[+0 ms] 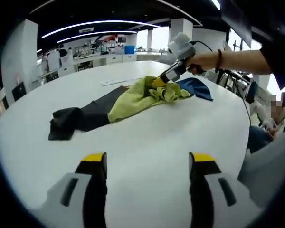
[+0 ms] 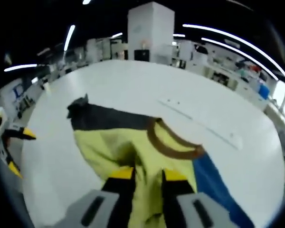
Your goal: Fold the garment on the visible template until the final outline fits inside the template.
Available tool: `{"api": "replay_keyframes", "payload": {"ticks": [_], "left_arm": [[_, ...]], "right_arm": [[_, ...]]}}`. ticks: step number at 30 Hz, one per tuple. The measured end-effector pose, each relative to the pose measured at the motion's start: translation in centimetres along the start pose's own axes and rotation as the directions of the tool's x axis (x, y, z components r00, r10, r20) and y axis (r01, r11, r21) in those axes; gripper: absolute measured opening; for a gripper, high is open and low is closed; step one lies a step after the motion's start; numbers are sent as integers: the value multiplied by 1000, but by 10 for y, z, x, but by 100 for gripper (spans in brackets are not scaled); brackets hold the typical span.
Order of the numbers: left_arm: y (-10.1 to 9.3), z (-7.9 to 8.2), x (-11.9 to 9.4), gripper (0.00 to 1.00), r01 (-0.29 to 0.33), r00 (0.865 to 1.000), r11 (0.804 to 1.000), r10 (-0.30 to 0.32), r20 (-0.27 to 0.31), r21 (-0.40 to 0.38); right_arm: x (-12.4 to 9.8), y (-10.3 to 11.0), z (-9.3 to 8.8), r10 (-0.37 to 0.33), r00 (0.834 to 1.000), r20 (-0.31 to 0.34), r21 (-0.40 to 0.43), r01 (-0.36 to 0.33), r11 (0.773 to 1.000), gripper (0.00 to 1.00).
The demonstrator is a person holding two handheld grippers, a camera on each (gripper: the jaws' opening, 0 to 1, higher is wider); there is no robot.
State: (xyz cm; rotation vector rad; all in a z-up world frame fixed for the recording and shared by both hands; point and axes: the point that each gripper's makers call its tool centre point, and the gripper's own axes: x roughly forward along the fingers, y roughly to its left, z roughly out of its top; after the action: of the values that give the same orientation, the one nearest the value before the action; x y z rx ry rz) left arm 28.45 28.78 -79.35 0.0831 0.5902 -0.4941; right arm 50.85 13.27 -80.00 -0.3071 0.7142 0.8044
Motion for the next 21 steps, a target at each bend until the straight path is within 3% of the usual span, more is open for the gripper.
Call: {"api": "replay_keyframes", "payload": {"ticks": [7, 12, 18, 21], "left_arm": [[-2, 29, -1, 61, 4, 998, 998, 0, 65, -60], [-4, 47, 7, 56, 17, 994, 995, -6, 110, -99], [-6, 58, 17, 50, 29, 991, 993, -14, 130, -114], [-10, 62, 24, 48, 43, 993, 994, -32, 111, -103]], "right_arm": [[-22, 7, -2, 1, 1000, 24, 51, -3, 999, 34], [-37, 10, -10, -15, 999, 35, 85, 12, 996, 34], [-55, 20, -19, -26, 999, 45, 97, 22, 995, 37], [-59, 23, -24, -33, 998, 48, 126, 26, 992, 39]]}}
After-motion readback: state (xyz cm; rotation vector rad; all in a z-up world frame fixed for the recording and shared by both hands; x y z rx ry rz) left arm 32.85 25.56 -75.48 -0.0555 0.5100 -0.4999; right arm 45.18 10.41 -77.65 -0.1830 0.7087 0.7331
